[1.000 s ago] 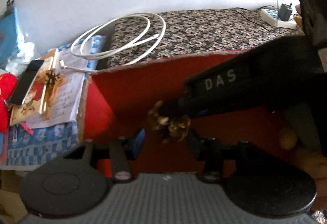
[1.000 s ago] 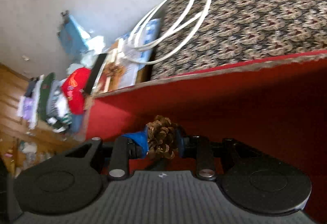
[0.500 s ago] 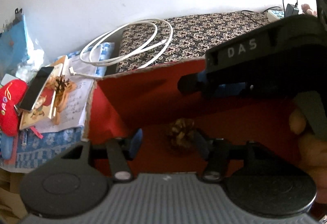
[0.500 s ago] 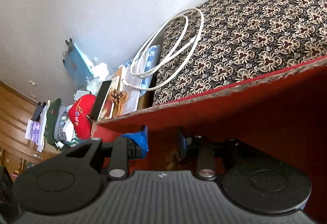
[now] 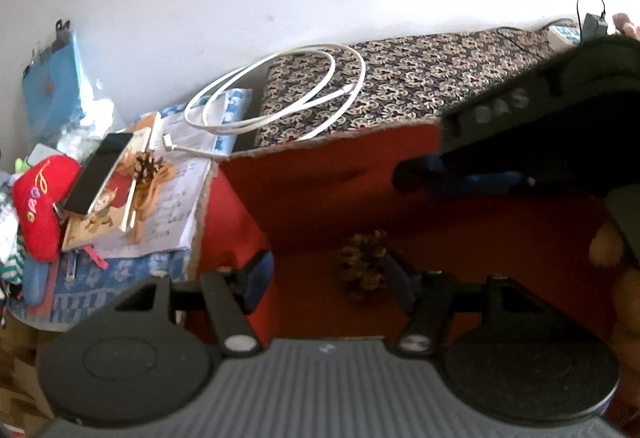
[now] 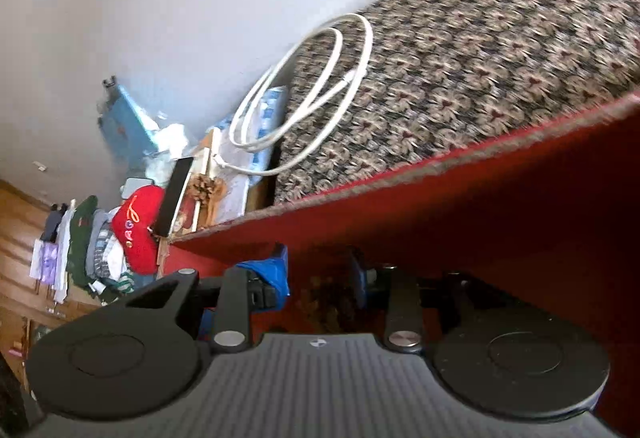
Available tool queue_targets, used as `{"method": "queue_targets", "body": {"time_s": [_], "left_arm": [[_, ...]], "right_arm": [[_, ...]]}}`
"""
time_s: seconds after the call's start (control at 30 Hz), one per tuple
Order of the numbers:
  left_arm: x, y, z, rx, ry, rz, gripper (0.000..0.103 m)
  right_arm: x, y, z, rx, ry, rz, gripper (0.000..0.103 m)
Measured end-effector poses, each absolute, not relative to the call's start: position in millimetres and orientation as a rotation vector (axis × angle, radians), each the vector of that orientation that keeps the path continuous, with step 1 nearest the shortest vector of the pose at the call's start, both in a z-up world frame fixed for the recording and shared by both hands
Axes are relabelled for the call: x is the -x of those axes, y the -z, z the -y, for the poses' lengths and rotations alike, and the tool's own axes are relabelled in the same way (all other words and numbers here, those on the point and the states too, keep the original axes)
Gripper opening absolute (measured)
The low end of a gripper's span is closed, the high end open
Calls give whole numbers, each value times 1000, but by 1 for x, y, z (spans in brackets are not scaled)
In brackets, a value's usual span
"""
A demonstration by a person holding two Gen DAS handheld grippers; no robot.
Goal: Organize rigid objects
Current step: 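Open the right gripper to drop the pine cone inside the box, withdraw, then reach the left gripper to the black device and grasp it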
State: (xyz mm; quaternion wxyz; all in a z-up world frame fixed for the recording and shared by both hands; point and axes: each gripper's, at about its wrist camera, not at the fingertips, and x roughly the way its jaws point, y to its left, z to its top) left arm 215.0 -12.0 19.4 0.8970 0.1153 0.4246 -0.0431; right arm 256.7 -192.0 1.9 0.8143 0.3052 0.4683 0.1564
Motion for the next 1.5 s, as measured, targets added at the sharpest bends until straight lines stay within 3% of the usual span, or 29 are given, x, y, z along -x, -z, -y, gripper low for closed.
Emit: {"method": "queue_targets", "body": {"time_s": [0.77,1.13,1.5], "left_arm": [[-65,-89,10,-122,247,-703,71],[-16,-73,18,-128,367,-727,72],[12,-29,62,-126,562,-840,73]], "right_arm": [[-105,-65,209,-509,-257,-782,17],[-40,-67,256,-487,-158,-726,18],[-4,-28,305,-495,-65,-821,18]]}}
